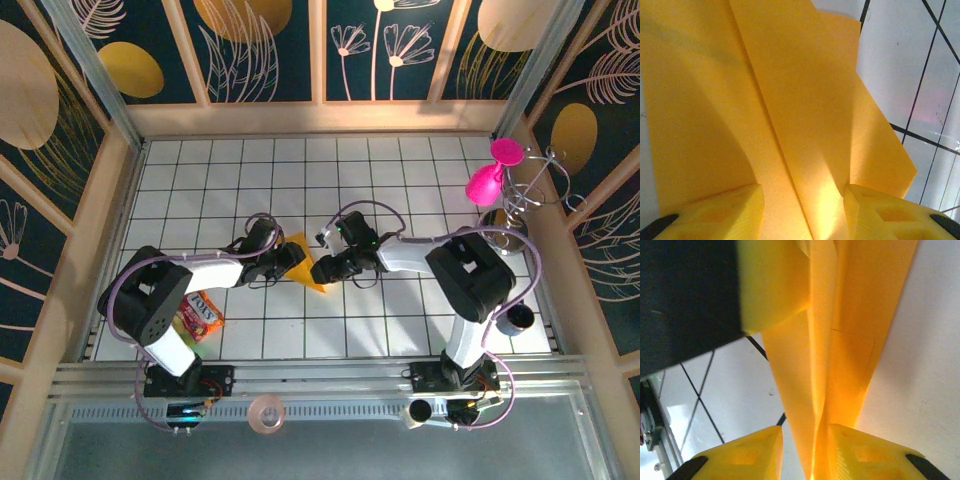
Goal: Fold a paper plane with a square sheet of paper (pick it up from the middle)
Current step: Fourth fold the wing at the center of the table.
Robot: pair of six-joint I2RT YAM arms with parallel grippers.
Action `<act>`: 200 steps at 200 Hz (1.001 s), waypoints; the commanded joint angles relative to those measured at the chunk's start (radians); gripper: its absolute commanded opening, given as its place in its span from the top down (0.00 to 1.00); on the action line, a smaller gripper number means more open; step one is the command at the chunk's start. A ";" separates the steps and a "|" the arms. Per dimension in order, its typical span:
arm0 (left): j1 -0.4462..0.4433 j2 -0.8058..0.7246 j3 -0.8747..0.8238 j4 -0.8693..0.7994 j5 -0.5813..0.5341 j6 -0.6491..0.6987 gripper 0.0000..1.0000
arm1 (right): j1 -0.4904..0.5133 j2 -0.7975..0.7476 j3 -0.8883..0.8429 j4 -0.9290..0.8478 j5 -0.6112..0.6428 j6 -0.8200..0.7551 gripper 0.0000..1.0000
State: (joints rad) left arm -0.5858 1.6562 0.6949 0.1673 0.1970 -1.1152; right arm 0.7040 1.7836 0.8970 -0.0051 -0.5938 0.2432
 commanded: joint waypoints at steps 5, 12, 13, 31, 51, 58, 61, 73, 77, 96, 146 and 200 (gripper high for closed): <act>-0.001 0.036 -0.003 -0.094 -0.046 0.017 0.54 | -0.006 -0.074 -0.022 0.037 0.050 0.028 0.68; 0.000 0.036 -0.003 -0.094 -0.047 0.017 0.54 | -0.006 -0.079 -0.026 0.047 0.069 0.036 0.68; 0.000 0.037 -0.003 -0.094 -0.047 0.017 0.54 | -0.006 -0.079 -0.027 0.048 0.070 0.036 0.68; -0.001 0.037 -0.003 -0.091 -0.045 0.017 0.54 | -0.006 -0.072 -0.022 0.057 0.100 0.047 0.68; 0.000 0.037 -0.003 -0.091 -0.044 0.018 0.54 | -0.003 -0.048 -0.012 0.061 0.101 0.049 0.68; -0.001 0.036 -0.005 -0.089 -0.044 0.018 0.55 | 0.000 -0.038 -0.008 0.061 0.101 0.049 0.68; -0.001 0.037 -0.005 -0.089 -0.042 0.018 0.55 | 0.000 -0.034 -0.005 0.061 0.100 0.048 0.68; -0.001 0.035 -0.006 -0.088 -0.042 0.017 0.55 | 0.004 -0.022 0.000 0.064 0.098 0.048 0.69; -0.001 0.034 -0.007 -0.086 -0.041 0.017 0.55 | 0.005 -0.018 0.002 0.064 0.098 0.047 0.69; -0.001 0.031 -0.009 -0.085 -0.042 0.016 0.56 | 0.011 -0.004 0.014 0.065 0.088 0.039 0.73; -0.002 0.027 -0.011 -0.080 -0.041 0.017 0.58 | 0.019 0.023 0.040 0.073 0.072 0.027 0.76; -0.001 0.017 -0.014 -0.077 -0.043 0.018 0.59 | 0.026 0.053 0.058 0.078 0.055 0.022 0.83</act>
State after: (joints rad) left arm -0.5858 1.6562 0.6971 0.1558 0.1925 -1.1110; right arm 0.7170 1.8168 0.9314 0.0574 -0.5209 0.2726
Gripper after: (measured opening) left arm 0.413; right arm 0.195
